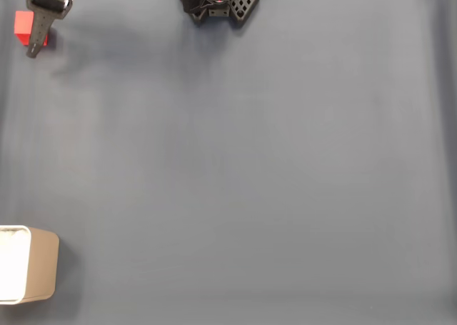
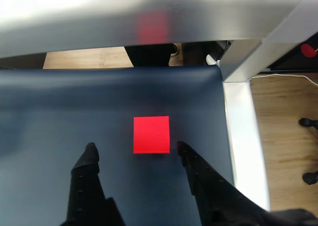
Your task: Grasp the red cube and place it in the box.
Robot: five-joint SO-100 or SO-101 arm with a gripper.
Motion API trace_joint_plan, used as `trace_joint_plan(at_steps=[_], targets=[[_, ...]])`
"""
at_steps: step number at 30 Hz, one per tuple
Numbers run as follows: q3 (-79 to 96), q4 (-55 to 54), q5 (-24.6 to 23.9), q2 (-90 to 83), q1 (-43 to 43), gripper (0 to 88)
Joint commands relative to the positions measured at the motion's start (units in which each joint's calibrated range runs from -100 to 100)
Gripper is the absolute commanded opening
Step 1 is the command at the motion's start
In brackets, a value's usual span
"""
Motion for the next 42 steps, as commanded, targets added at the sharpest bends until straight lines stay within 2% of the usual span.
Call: trace_joint_plan(at_steps=[1,37,42], targets=[[-2.5,-1.0,0.2,0.2,-1.0,36.6],[-6.7,-3.0,-0.2,5.0,-2.8,36.7],[-6.8,-3.4,0.0,5.2,-2.9,33.8]])
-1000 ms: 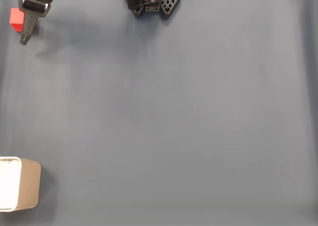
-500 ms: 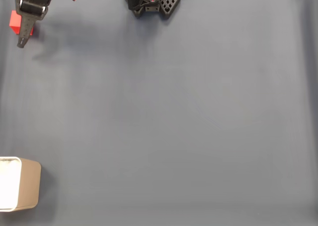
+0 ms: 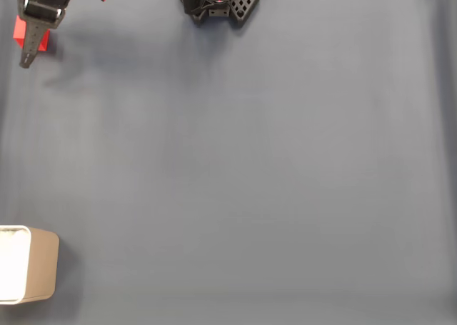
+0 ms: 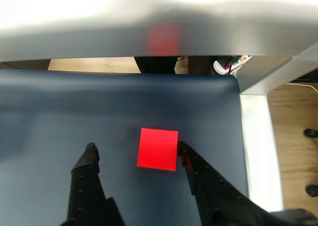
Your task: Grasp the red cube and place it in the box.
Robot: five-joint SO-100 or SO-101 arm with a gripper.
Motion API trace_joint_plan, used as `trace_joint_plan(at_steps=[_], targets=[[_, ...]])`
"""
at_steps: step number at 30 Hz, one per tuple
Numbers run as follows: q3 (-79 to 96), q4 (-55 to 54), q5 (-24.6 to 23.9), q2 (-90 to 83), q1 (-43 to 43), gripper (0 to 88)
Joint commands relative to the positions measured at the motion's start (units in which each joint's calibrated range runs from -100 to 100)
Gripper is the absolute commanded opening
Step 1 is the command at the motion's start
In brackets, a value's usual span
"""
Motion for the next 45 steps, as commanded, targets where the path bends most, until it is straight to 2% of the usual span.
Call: trace_joint_plan(at_steps=[1,5,14,28,37,45], targets=[[-2.6,-1.1,0.0,-0.2,-0.7,32.5],[-2.6,-1.1,0.4,-0.4,-1.0,25.5],[-2.2,0.8,2.7,-1.0,-1.7,0.0],[-2.5,3.5,3.3,-2.2,-2.4,0.0],[-8.6,15.2,3.4,-9.9,-6.3,0.0],[-21.1,25.3,2.7,-13.1,-15.6,0.0]])
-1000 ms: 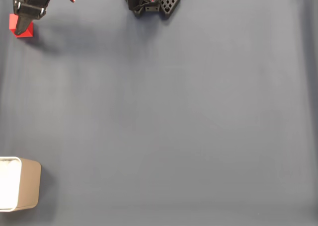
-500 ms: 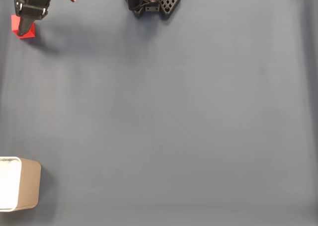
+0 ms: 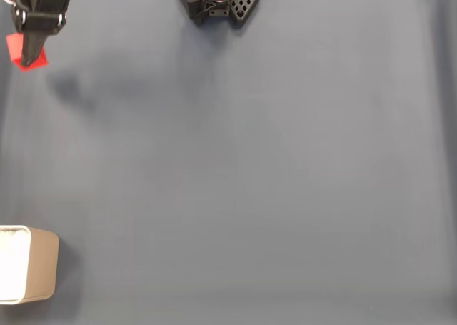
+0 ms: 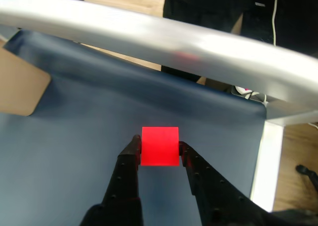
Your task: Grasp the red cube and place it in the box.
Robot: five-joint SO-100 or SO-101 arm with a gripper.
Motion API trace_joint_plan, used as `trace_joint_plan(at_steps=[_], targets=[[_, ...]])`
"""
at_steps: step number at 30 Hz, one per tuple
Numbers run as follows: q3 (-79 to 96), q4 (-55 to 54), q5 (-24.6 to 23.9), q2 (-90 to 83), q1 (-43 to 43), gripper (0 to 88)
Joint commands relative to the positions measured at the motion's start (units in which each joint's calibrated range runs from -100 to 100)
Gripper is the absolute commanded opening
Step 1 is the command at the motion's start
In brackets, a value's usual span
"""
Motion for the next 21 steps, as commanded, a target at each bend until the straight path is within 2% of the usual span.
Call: trace_joint_plan(at_steps=[1,7,21], targets=[[-8.4,4.0,0.0,-3.3,-5.3,0.0],[-16.8,7.8,0.5,-3.0,-13.2,0.0],[-28.9,8.0,2.3,3.1,-27.1,0.0]])
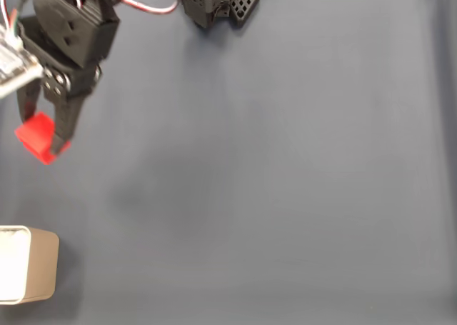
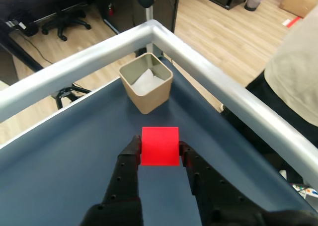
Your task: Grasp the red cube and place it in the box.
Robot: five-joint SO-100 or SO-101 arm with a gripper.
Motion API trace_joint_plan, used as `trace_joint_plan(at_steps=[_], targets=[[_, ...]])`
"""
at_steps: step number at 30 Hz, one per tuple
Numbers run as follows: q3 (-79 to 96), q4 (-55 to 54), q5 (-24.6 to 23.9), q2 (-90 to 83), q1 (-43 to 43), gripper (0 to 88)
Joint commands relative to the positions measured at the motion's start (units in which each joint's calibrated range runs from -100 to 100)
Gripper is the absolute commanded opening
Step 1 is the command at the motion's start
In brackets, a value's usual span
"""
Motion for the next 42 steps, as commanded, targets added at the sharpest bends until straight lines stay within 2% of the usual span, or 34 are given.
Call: trace_joint_plan(at_steps=[1,13,42], targets=[[-7.2,0.2,0.2,1.8,-2.8,0.0],[-29.1,0.2,-1.1,19.9,-3.6,0.0],[-64.8,-0.1,-2.4,51.2,-0.6,0.0]])
